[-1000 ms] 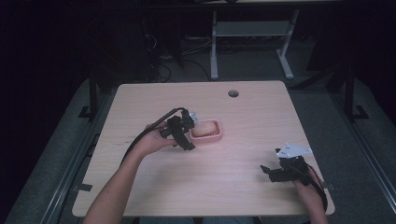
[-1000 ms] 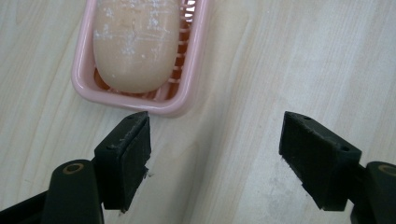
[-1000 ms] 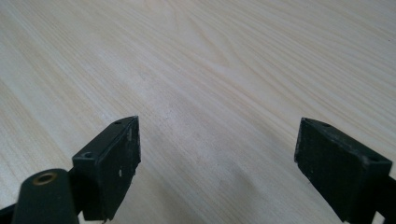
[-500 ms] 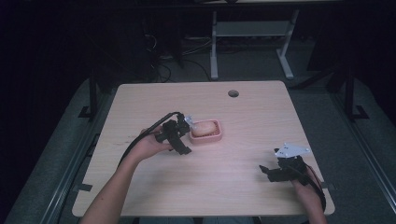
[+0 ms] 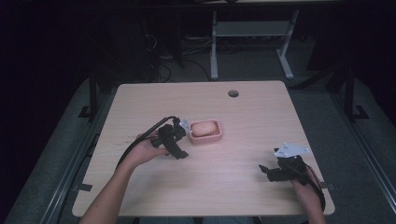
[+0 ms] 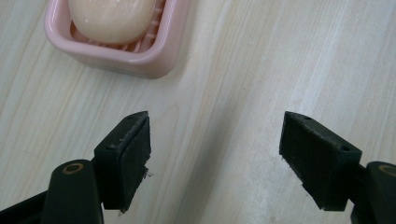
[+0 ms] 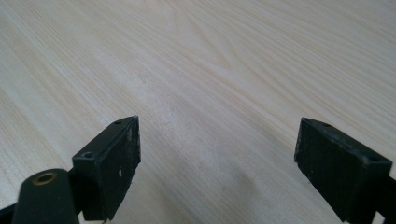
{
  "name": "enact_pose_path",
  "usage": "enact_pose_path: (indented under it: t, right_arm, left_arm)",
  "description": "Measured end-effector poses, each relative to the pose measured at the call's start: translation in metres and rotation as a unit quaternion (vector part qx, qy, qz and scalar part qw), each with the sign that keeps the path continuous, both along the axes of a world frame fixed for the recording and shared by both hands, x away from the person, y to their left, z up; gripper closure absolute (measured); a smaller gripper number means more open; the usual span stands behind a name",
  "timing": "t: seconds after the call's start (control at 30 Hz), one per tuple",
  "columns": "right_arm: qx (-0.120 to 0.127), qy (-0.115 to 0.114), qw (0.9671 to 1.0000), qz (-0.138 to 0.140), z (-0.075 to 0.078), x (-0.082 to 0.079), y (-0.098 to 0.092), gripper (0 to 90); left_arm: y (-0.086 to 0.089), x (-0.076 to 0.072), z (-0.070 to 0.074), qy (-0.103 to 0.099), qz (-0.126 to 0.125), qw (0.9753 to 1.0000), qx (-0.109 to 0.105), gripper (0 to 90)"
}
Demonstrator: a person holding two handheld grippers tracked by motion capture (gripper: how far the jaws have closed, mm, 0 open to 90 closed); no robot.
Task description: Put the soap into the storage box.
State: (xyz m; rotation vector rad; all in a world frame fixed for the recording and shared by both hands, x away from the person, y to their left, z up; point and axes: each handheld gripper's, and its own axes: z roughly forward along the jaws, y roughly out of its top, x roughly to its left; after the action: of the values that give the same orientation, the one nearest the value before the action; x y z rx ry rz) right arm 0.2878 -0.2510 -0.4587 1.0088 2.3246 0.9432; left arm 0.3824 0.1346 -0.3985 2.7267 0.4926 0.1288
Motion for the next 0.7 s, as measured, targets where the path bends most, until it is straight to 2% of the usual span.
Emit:
enact_pose_path:
  t: [0.7]
  right_arm:
    - [-0.003,0.003,1.0000,-0.009,-0.001,0.000,0.000,13.8]
  left_arm:
    - [0.020,-0.017,-0.005,-0.004,0.011,0.9998,-0.015,24.5]
